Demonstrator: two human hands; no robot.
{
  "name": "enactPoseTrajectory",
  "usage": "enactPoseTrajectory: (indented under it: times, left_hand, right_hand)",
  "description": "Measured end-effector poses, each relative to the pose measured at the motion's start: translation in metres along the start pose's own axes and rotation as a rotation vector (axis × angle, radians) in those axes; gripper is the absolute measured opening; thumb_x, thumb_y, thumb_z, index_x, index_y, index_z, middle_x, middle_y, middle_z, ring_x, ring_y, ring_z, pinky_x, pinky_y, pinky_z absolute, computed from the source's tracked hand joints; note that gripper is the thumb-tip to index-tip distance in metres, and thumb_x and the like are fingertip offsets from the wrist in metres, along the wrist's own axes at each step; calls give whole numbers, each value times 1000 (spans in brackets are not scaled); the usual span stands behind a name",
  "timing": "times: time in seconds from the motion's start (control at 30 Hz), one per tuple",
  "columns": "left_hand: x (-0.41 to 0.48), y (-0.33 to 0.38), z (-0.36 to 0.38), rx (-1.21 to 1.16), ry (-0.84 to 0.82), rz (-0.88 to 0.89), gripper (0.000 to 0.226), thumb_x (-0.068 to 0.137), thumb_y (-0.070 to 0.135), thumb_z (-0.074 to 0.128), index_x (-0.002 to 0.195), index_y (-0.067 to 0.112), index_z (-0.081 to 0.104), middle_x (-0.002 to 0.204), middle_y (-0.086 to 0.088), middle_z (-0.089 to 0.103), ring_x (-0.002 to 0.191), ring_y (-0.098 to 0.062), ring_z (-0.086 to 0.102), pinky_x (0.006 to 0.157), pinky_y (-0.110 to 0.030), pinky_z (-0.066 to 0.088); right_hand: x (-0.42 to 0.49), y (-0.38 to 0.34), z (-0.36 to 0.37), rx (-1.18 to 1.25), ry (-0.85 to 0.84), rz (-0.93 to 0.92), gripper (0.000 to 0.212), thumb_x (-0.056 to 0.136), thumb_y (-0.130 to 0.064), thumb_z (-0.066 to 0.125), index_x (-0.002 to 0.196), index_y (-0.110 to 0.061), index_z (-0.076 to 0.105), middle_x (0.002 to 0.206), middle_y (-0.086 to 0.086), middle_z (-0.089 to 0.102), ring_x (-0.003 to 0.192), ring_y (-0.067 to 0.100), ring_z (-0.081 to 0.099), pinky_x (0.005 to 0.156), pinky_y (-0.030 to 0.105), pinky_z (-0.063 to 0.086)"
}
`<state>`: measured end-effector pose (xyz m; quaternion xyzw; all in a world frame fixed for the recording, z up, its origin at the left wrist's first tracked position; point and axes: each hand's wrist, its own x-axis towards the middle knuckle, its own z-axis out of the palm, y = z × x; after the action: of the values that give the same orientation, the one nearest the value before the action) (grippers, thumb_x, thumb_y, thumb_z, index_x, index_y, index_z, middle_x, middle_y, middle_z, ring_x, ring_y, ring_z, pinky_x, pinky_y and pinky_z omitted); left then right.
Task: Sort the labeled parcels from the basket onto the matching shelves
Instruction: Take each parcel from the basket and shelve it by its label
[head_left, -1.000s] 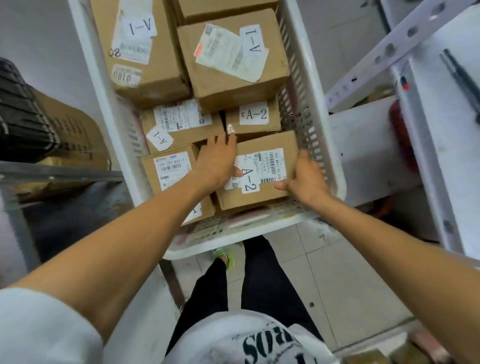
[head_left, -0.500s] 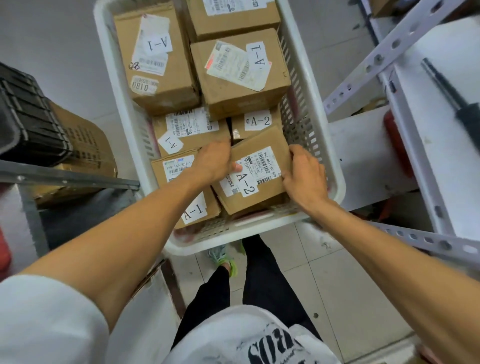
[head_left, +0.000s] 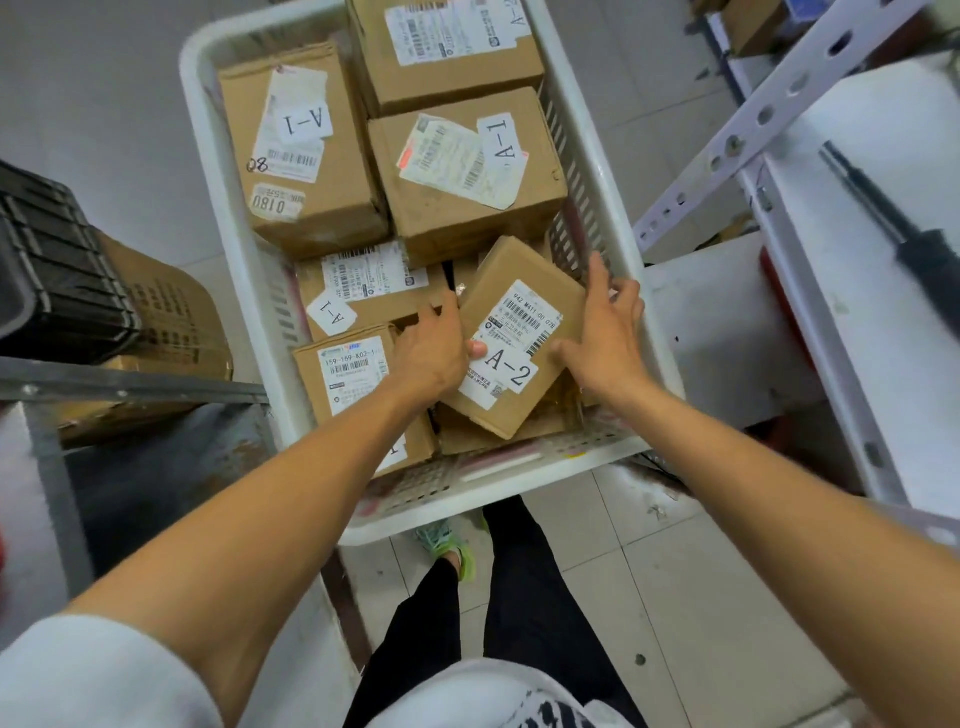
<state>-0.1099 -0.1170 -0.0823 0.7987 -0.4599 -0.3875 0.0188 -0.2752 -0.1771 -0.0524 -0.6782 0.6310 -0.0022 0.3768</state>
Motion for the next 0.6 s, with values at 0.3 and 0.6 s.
enactPoseTrajectory:
  times: [0.3, 0.6]
  left_hand:
    - [11, -10, -1, -100, -124, 113, 98, 88, 33, 65, 150, 37, -12, 144, -16, 37, 130, -35, 39, 107, -51, 33]
    - [-8, 5, -23, -305, -111, 262, 119, 78, 20, 76, 141, 53, -20, 142, -11, 43, 115, -28, 54, 99, -50, 45]
  right_hand:
    - [0, 18, 59, 828, -87, 350, 77, 72, 2, 77, 123, -19, 22, 107, -7, 60, 106, 16, 59, 95, 39, 51]
    - [-19, 3, 38, 1018, -17, 364, 82, 71, 14, 73, 132, -22, 32, 118, 2, 64, 106, 19, 62, 76, 35, 56]
